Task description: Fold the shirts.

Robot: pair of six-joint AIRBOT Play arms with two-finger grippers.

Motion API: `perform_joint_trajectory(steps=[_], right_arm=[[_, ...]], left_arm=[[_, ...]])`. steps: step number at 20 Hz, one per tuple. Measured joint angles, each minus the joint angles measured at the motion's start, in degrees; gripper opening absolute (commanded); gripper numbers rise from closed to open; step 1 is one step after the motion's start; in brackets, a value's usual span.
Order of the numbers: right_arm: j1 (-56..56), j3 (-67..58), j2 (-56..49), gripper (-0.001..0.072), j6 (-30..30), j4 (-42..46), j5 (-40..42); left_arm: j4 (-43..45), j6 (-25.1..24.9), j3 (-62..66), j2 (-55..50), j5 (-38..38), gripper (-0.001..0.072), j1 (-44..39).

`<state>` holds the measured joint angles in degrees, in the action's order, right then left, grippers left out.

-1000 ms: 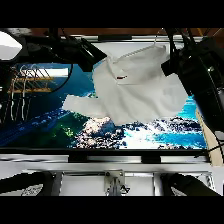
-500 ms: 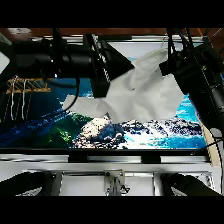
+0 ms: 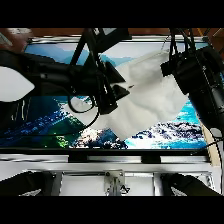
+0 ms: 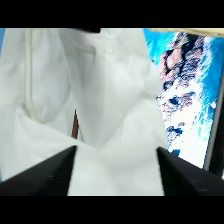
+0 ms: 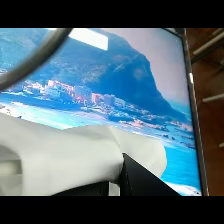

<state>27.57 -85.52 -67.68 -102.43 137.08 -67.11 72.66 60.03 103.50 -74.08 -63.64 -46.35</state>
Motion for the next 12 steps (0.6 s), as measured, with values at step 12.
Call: perform_joint_trajectory(steps=[12], right_arm=[[0.11,0.0,0.0,0.0083,1.46,0.02,5.92]], left_arm=[[10.58,3.65,2.29,1.86,-1.16,0.072,12.46]])
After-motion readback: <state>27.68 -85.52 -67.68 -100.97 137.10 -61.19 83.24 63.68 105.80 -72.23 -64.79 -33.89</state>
